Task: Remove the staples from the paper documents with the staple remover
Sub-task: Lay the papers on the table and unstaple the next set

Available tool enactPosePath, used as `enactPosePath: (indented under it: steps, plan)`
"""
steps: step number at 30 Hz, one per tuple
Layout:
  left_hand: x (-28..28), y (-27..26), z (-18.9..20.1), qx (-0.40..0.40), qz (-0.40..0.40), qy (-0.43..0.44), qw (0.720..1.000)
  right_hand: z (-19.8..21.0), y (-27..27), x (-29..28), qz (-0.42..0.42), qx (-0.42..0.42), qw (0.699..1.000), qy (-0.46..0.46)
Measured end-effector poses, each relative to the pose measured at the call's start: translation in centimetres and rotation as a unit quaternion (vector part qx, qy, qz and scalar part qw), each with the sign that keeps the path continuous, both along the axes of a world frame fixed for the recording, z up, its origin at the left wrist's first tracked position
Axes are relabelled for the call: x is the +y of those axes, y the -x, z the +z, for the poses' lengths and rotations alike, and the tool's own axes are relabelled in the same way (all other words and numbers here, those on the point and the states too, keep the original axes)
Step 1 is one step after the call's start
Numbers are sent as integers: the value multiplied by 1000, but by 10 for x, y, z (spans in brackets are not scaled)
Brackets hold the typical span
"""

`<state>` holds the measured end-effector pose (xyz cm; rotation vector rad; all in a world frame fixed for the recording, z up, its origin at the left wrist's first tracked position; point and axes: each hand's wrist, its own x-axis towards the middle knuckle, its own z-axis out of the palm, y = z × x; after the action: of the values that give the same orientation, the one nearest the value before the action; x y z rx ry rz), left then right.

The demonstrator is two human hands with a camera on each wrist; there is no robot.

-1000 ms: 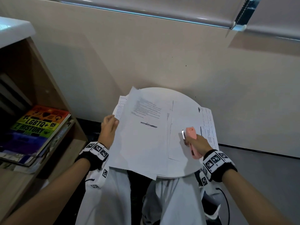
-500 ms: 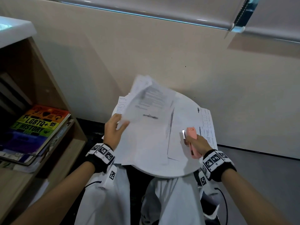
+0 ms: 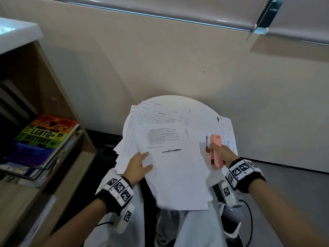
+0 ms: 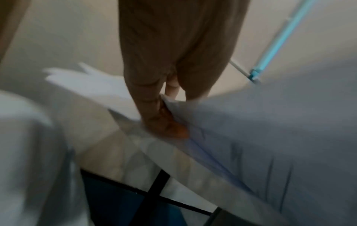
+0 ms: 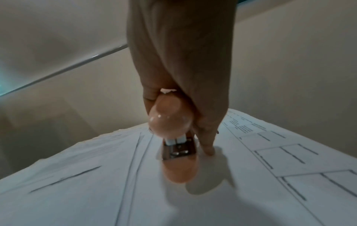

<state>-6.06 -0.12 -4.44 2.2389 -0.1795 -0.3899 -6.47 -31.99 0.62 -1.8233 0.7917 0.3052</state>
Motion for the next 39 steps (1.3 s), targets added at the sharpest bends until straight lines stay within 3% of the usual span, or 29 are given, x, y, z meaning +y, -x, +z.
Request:
enactPosePath:
  steps: [3,6,8,10,13,16,20,27,39]
  plan:
    - [-2,-1,6,-50,-53,-122,990,10,-3,9,-45,-66,996,34]
    - [0,-6,17,-153,-66,-251,954,32,-11,32,-47,-186,981,40]
    - [0,-15,22,-166,-94,-254,948,44,-21,54,37,-187,981,46]
    - [-1,-29,21,-121,-131,-239,954,48,-32,77,119,-129,984,37]
    - [-2,-50,19,-32,-172,-250,952,38,-53,114,181,-40,982,28]
    - [-5,-63,22,-22,-190,-289,938,16,-73,138,218,-20,972,82]
    - [-9,-72,23,-45,-159,-289,943,-6,-81,146,217,-22,960,173]
    - [-12,-85,20,-44,-190,-291,937,-21,-82,148,245,-79,948,188]
    - [-14,-88,20,-49,-198,-298,932,-25,-96,165,235,-71,940,238]
